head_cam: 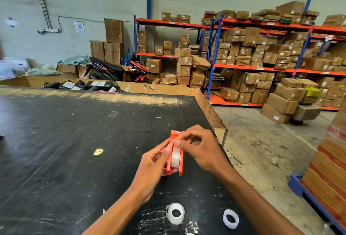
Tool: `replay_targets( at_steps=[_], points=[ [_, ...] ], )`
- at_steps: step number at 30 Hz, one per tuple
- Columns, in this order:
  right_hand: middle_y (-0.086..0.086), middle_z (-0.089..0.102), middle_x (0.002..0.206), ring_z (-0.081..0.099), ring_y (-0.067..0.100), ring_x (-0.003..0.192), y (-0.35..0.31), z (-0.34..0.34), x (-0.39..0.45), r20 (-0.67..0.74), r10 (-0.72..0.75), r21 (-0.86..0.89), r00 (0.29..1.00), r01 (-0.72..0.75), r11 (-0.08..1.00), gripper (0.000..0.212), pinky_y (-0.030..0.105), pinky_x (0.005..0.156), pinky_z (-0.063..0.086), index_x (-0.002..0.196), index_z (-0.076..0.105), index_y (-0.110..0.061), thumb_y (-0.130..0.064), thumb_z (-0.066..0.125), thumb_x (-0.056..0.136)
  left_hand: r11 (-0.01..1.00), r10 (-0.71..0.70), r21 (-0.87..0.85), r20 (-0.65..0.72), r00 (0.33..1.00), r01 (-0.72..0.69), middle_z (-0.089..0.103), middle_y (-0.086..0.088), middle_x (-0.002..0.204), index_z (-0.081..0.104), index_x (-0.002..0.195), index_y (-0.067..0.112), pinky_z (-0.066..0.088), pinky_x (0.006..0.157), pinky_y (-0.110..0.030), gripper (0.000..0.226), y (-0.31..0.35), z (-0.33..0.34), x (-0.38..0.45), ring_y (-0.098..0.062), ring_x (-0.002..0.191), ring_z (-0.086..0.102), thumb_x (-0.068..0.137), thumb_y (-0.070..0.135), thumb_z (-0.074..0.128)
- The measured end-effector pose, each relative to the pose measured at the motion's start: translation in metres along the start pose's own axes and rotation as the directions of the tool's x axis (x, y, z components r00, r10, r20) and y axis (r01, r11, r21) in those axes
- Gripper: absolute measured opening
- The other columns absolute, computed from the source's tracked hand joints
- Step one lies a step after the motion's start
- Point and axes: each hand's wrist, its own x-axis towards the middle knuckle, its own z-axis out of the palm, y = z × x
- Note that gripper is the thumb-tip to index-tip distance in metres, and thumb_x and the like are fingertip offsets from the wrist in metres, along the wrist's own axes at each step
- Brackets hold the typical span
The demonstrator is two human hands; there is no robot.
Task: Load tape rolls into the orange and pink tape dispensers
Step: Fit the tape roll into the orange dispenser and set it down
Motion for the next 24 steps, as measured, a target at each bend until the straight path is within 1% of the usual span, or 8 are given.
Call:
replay_targets(
  at_steps=[3, 5, 9, 12, 15, 18, 21, 24],
  points=[
    [-0.001, 0.06, 0.096, 0.057, 0.008, 0.084, -0.003, -0.009, 0.008, -0.06, -0.042, -0.03, 0.997, 0.04, 0.999, 0.006, 0.018, 0.066, 0.047, 0.082, 0.076, -0.014, -0.018, 0.075, 0.078, 1.0, -0.009, -0.016, 0.044, 0.999, 0.01, 0.075, -0.008, 0.106, 0.06, 0.126, 0.028, 0.059, 0.073, -0.034, 0.038, 0.002, 0.0, -0.001, -0.035, 0.097, 0.071, 0.089, 0.031, 0.055],
    [0.0, 0.066, 0.097, 0.063, 0.011, 0.087, -0.005, -0.015, 0.015, -0.048, -0.029, -0.02, 0.998, 0.028, 0.999, 0.008, 0.02, 0.069, 0.052, 0.083, 0.075, -0.011, -0.017, 0.074, 0.079, 0.999, -0.017, -0.037, 0.064, 0.998, 0.019, 0.075, -0.006, 0.109, 0.058, 0.128, 0.028, 0.059, 0.075, -0.037, 0.041, 0.002, 0.001, -0.002, -0.036, 0.094, 0.072, 0.087, 0.033, 0.055],
    [0.004, 0.074, 0.083, 0.069, 0.014, 0.077, -0.003, -0.02, 0.023, -0.018, -0.01, -0.046, 1.0, 0.01, 0.999, 0.009, 0.026, 0.069, 0.057, 0.084, 0.075, -0.009, -0.017, 0.072, 0.08, 0.997, -0.032, -0.068, 0.096, 0.995, 0.039, 0.073, -0.012, 0.109, 0.058, 0.126, 0.027, 0.06, 0.079, -0.044, 0.048, 0.003, 0.005, -0.003, -0.035, 0.087, 0.071, 0.081, 0.042, 0.056],
    [0.007, 0.075, 0.081, 0.071, 0.018, 0.075, -0.001, -0.02, 0.026, -0.028, 0.012, -0.033, 1.0, -0.013, 0.999, 0.009, 0.032, 0.07, 0.06, 0.083, 0.075, -0.01, -0.018, 0.073, 0.08, 0.997, -0.031, -0.062, 0.086, 0.996, 0.036, 0.072, -0.015, 0.107, 0.057, 0.127, 0.026, 0.057, 0.085, -0.048, 0.06, 0.003, 0.006, -0.002, -0.034, 0.086, 0.071, 0.07, 0.043, 0.065],
    [0.01, 0.073, 0.078, 0.067, 0.012, 0.065, -0.002, -0.02, 0.026, -0.019, 0.034, 0.012, 0.999, -0.034, 0.999, 0.01, 0.024, 0.061, 0.056, 0.082, 0.074, -0.007, -0.017, 0.073, 0.08, 0.997, -0.032, -0.073, 0.072, 0.997, 0.037, 0.074, -0.006, 0.101, 0.06, 0.122, 0.029, 0.054, 0.085, -0.046, 0.054, 0.003, 0.006, 0.0, -0.031, 0.084, 0.069, 0.07, 0.039, 0.066],
    [0.01, 0.07, 0.072, 0.062, 0.002, 0.055, -0.006, -0.019, 0.026, -0.022, 0.055, 0.066, 0.998, -0.054, 0.996, 0.009, 0.014, 0.053, 0.051, 0.08, 0.073, -0.005, -0.014, 0.073, 0.079, 0.997, -0.024, -0.067, 0.063, 0.998, 0.028, 0.073, -0.006, 0.102, 0.062, 0.116, 0.034, 0.051, 0.084, -0.045, 0.043, 0.003, 0.005, 0.001, -0.027, 0.083, 0.068, 0.074, 0.04, 0.062],
    [0.006, 0.069, 0.068, 0.06, 0.0, 0.051, -0.007, -0.019, 0.028, -0.016, 0.089, 0.091, 0.996, -0.087, 0.992, 0.006, 0.012, 0.051, 0.05, 0.077, 0.072, -0.009, -0.014, 0.073, 0.08, 0.999, -0.018, -0.048, 0.047, 0.999, 0.02, 0.071, -0.013, 0.107, 0.062, 0.119, 0.034, 0.046, 0.084, -0.048, 0.031, 0.001, 0.004, 0.001, -0.026, 0.082, 0.068, 0.088, 0.03, 0.057],
    [0.007, 0.07, 0.07, 0.062, 0.002, 0.053, -0.009, -0.02, 0.03, 0.017, 0.144, 0.135, 0.989, -0.145, 0.98, 0.008, 0.012, 0.053, 0.052, 0.079, 0.072, -0.004, -0.012, 0.072, 0.08, 0.999, 0.001, -0.04, 0.035, 0.999, 0.001, 0.068, -0.015, 0.102, 0.059, 0.125, 0.029, 0.046, 0.081, -0.047, 0.033, 0.0, 0.002, 0.001, -0.025, 0.079, 0.067, 0.093, 0.023, 0.051]
  ],
)
